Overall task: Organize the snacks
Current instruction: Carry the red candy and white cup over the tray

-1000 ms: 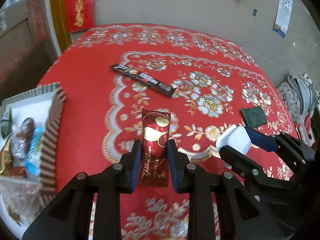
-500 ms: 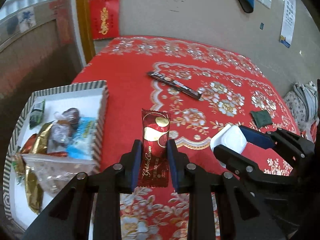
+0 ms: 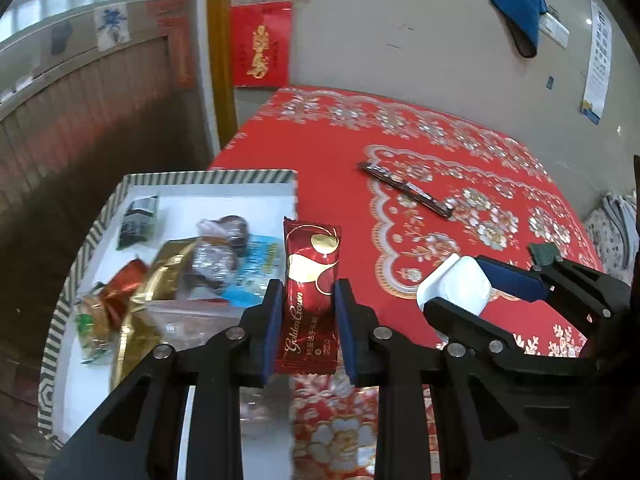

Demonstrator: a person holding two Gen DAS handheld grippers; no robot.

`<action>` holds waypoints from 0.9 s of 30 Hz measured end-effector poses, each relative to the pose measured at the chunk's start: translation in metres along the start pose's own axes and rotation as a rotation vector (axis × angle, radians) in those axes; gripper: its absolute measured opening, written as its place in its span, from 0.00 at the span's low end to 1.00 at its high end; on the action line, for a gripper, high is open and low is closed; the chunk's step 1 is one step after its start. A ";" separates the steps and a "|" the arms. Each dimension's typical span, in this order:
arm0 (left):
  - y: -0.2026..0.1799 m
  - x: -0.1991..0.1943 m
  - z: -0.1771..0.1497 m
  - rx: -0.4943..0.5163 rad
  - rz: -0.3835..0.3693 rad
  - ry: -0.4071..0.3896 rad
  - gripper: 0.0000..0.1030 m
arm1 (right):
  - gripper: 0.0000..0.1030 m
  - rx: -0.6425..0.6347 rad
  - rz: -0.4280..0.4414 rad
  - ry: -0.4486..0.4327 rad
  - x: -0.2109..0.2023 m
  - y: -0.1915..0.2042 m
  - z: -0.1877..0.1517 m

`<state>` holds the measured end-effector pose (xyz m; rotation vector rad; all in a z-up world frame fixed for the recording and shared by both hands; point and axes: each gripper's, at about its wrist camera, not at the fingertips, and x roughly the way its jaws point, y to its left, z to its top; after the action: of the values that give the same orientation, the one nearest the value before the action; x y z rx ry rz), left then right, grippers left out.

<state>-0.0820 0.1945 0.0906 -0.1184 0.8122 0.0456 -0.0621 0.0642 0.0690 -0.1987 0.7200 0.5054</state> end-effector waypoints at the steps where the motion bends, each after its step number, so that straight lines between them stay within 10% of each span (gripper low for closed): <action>1: 0.004 -0.001 0.000 -0.005 0.003 -0.002 0.23 | 0.48 -0.007 0.003 -0.001 0.001 0.004 0.002; 27: 0.118 -0.019 -0.021 -0.172 0.124 -0.014 0.23 | 0.48 -0.145 0.089 0.017 0.044 0.089 0.053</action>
<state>-0.1204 0.3090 0.0797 -0.2294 0.8006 0.2331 -0.0489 0.1753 0.0782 -0.3079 0.7118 0.6420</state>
